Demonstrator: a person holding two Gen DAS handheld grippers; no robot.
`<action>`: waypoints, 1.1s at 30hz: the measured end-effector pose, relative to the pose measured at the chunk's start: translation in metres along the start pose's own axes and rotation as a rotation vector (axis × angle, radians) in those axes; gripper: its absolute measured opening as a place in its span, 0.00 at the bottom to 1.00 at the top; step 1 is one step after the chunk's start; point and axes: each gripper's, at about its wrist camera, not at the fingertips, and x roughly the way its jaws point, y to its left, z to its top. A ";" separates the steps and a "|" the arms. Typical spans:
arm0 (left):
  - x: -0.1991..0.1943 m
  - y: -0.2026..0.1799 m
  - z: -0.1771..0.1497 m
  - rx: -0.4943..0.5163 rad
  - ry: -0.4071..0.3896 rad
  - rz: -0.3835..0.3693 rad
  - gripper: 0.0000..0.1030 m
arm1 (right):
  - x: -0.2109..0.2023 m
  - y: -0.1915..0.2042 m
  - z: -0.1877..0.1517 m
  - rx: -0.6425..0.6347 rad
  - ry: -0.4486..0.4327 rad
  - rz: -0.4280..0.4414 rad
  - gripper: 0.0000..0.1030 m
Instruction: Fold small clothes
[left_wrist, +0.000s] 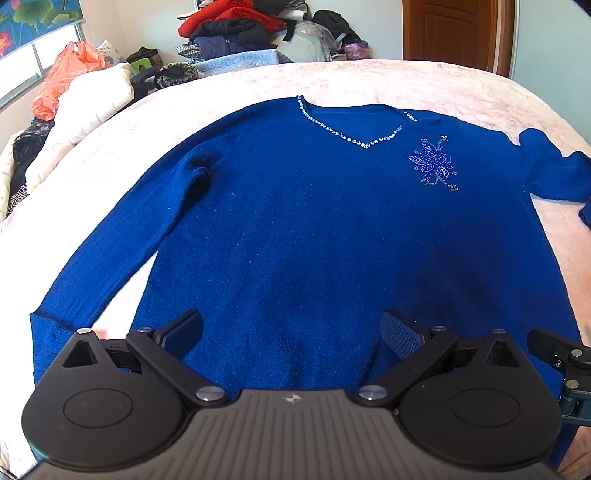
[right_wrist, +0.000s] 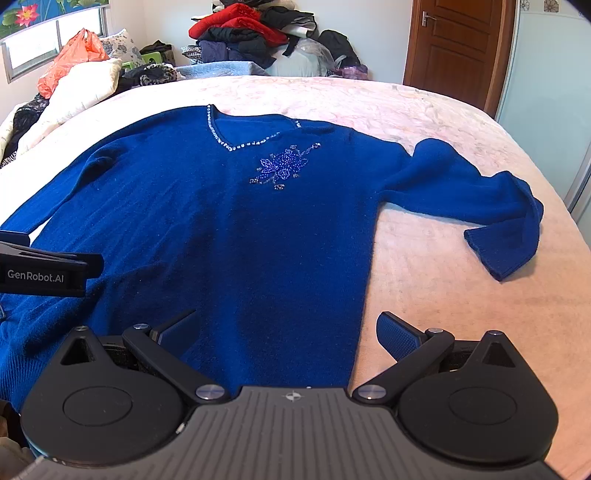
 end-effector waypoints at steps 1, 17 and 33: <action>0.000 0.000 0.000 0.000 0.000 0.001 1.00 | 0.000 0.000 0.000 -0.003 -0.003 0.000 0.99; 0.005 -0.003 0.001 0.008 0.013 0.001 1.00 | -0.002 -0.002 -0.003 -0.018 -0.038 0.026 0.99; 0.004 -0.004 0.000 -0.004 0.019 -0.016 1.00 | -0.006 -0.007 -0.004 -0.027 -0.078 0.071 0.99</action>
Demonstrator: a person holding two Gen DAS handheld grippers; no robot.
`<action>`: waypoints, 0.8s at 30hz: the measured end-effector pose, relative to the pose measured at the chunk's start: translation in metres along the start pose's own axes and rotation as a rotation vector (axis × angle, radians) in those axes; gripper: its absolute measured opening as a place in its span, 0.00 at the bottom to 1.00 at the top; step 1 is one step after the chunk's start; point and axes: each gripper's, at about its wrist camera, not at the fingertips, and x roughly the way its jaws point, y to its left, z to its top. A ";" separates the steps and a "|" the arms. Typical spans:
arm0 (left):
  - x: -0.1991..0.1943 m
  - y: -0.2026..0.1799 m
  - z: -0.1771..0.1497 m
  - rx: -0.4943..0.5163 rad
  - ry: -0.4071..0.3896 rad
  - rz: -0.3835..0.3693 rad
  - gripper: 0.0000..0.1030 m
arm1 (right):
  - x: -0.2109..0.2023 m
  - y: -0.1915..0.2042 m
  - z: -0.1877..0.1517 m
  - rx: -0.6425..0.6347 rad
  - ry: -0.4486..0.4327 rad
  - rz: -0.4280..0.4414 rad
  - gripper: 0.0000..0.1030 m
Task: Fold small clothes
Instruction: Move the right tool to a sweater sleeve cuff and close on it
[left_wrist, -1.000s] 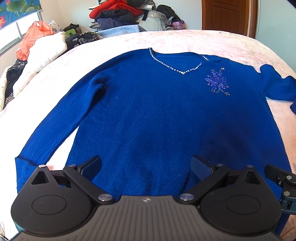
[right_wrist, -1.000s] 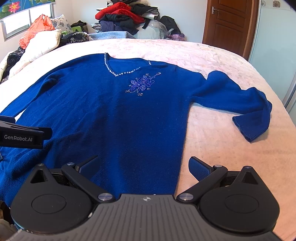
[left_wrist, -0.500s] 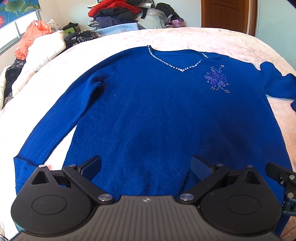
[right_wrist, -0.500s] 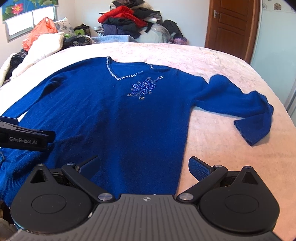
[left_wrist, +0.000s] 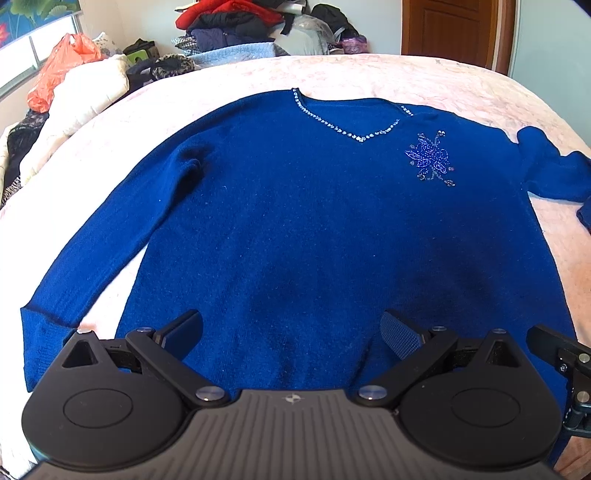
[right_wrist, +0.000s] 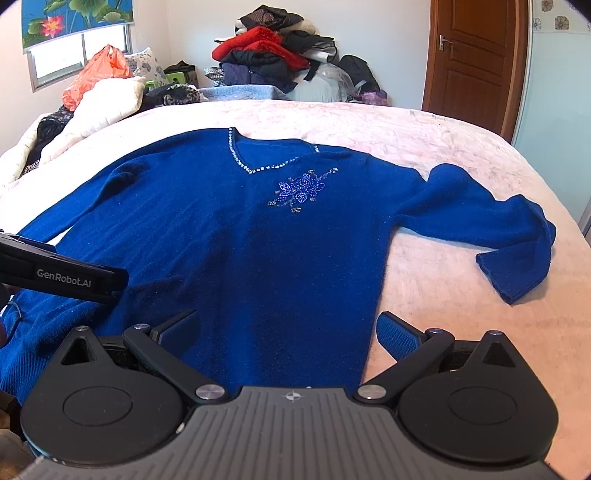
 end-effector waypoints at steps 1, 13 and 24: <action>0.000 -0.001 0.000 0.004 -0.001 0.001 1.00 | 0.001 0.000 0.000 0.003 0.005 0.004 0.99; -0.011 -0.031 0.009 0.058 -0.111 -0.115 1.00 | 0.000 -0.044 -0.006 0.064 -0.040 -0.049 0.99; -0.002 -0.054 0.007 0.138 -0.073 -0.112 1.00 | 0.012 -0.217 -0.025 0.705 -0.180 -0.242 0.87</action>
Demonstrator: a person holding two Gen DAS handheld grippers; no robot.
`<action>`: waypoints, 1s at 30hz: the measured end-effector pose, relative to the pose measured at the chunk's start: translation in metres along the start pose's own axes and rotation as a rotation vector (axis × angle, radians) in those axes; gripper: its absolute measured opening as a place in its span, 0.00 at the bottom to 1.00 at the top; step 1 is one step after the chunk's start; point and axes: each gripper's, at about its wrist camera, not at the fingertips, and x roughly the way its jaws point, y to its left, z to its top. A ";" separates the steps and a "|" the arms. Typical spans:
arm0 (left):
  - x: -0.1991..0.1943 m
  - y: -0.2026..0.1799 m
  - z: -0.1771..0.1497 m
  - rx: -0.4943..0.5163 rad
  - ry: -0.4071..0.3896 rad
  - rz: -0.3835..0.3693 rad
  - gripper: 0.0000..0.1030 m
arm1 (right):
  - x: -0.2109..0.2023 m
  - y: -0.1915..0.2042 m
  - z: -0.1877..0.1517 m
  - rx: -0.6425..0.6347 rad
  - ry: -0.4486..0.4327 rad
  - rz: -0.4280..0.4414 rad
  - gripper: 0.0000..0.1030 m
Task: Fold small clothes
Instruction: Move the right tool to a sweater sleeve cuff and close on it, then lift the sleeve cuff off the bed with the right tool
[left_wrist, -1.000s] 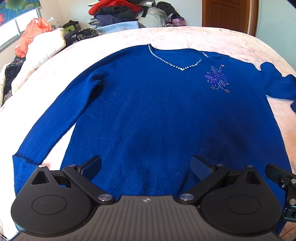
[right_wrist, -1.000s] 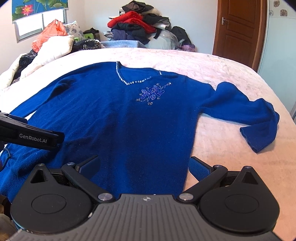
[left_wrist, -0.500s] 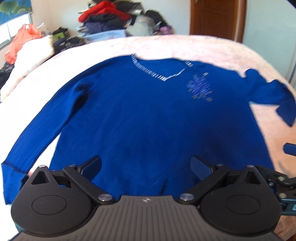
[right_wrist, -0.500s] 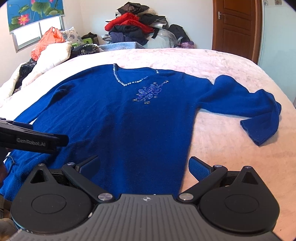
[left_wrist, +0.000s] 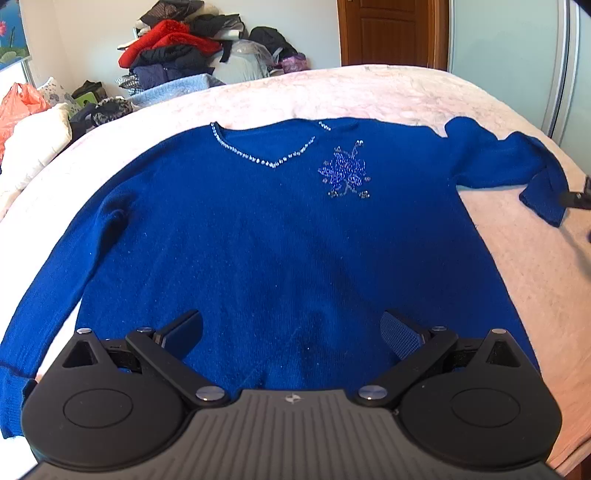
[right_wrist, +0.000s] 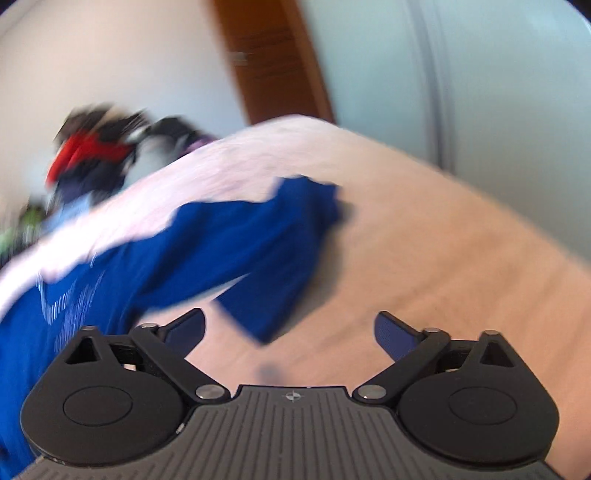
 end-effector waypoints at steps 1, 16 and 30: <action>0.000 0.000 0.000 0.000 0.004 0.002 1.00 | 0.005 -0.004 0.001 0.035 -0.009 0.021 0.88; 0.002 0.002 -0.001 0.011 0.024 0.017 1.00 | -0.039 -0.014 0.037 -0.259 -0.038 0.021 0.04; 0.004 -0.001 -0.003 0.026 0.049 0.002 1.00 | -0.119 -0.029 0.143 -0.548 -0.077 -0.119 0.04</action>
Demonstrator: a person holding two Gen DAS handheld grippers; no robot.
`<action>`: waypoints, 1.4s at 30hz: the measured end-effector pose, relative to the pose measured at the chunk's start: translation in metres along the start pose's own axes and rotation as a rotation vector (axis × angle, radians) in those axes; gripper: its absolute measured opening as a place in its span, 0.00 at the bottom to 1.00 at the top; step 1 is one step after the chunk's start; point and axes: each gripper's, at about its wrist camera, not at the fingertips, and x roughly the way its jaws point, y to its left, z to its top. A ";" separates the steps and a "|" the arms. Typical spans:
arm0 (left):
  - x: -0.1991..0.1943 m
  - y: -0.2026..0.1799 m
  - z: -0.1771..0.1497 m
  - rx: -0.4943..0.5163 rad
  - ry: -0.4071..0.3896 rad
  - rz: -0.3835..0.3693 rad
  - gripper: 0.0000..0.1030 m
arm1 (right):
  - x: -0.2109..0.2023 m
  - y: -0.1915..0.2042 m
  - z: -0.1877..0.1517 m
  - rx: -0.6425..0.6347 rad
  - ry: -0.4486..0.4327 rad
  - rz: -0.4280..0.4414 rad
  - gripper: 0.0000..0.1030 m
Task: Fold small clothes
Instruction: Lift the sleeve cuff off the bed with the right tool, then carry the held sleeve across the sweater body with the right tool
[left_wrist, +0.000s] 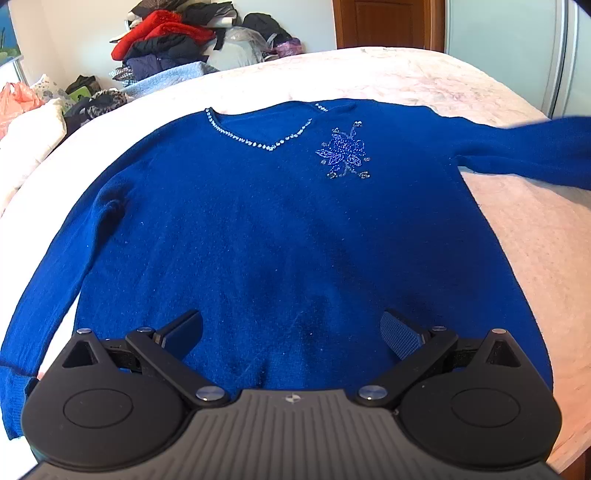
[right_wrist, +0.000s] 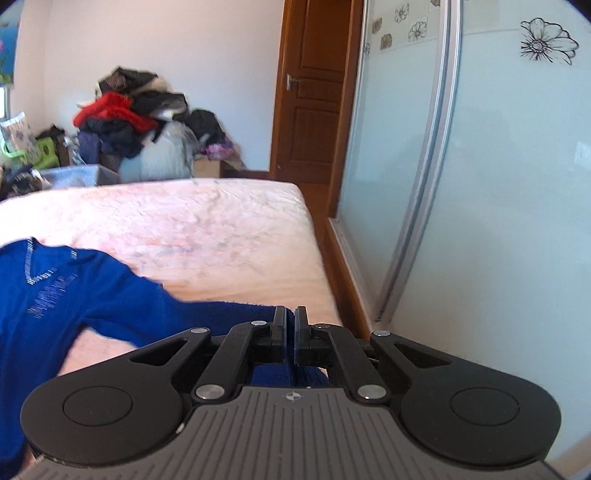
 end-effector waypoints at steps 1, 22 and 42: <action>0.001 0.000 0.001 0.000 0.005 -0.002 1.00 | 0.016 -0.002 -0.001 -0.006 0.033 -0.031 0.04; 0.001 -0.002 -0.001 0.014 0.008 -0.002 1.00 | 0.064 -0.034 -0.182 1.064 0.103 0.257 0.57; 0.005 0.030 0.004 -0.067 0.006 0.043 1.00 | 0.080 -0.075 -0.111 0.978 -0.207 -0.051 0.09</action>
